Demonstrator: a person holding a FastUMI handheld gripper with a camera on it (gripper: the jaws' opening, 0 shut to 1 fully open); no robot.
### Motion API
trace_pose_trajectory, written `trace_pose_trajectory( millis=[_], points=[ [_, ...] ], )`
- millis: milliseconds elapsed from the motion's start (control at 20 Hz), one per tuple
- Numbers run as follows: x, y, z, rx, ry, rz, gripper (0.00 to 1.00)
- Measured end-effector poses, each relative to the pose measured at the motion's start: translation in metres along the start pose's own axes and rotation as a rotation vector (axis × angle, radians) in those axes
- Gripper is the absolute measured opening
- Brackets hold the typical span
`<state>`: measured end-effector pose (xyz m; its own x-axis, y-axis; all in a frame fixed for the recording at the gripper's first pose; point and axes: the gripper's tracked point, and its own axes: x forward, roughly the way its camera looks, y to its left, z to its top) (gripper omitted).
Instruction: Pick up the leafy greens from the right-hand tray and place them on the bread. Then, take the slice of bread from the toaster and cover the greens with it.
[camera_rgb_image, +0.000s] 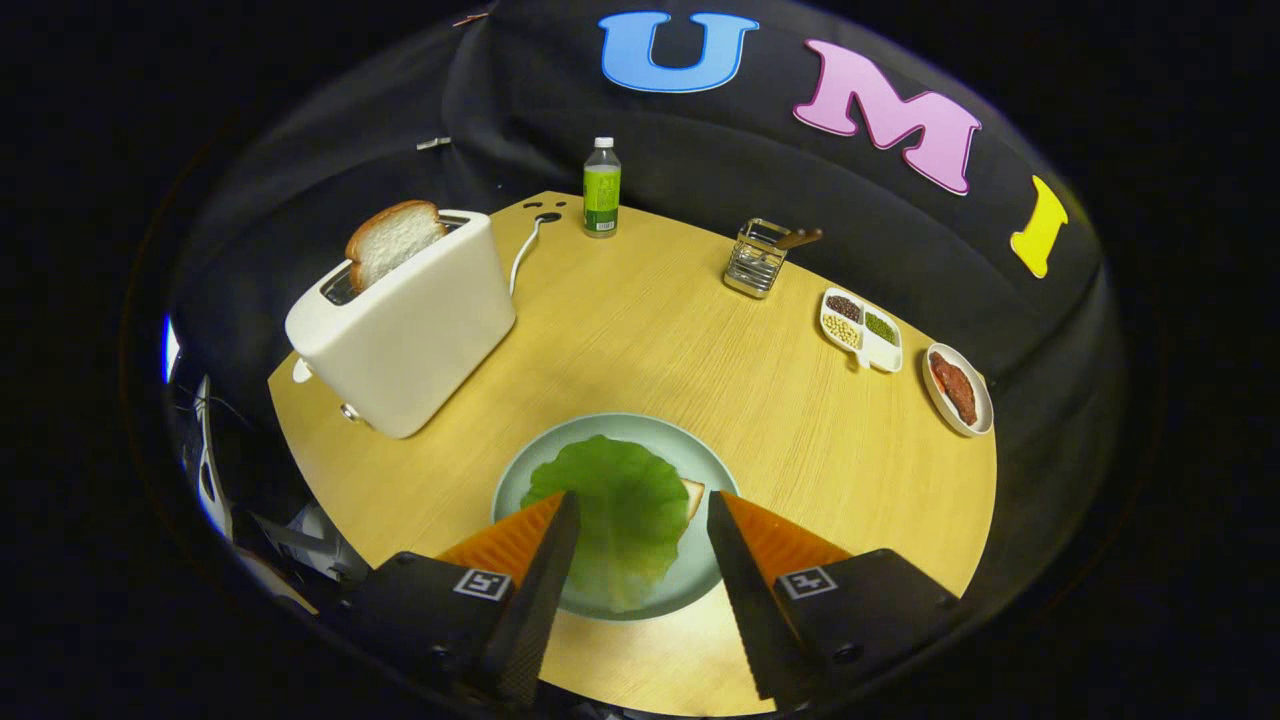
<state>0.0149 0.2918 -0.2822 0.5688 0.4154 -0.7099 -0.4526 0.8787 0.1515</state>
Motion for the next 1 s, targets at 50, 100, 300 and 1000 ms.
trace_pose_trajectory(
  millis=[50, 100, 300, 1000],
  points=[
    [-0.003, 0.005, 0.004, 0.003, -0.024, 0.003, 0.84],
    [-0.007, 0.007, 0.01, 0.001, -0.052, 0.003, 0.89],
    [-0.031, 0.012, 0.03, 0.022, -0.161, 0.008, 0.96],
    [-0.254, 0.024, 0.21, -0.213, -0.892, -0.169, 0.96]
  ],
)
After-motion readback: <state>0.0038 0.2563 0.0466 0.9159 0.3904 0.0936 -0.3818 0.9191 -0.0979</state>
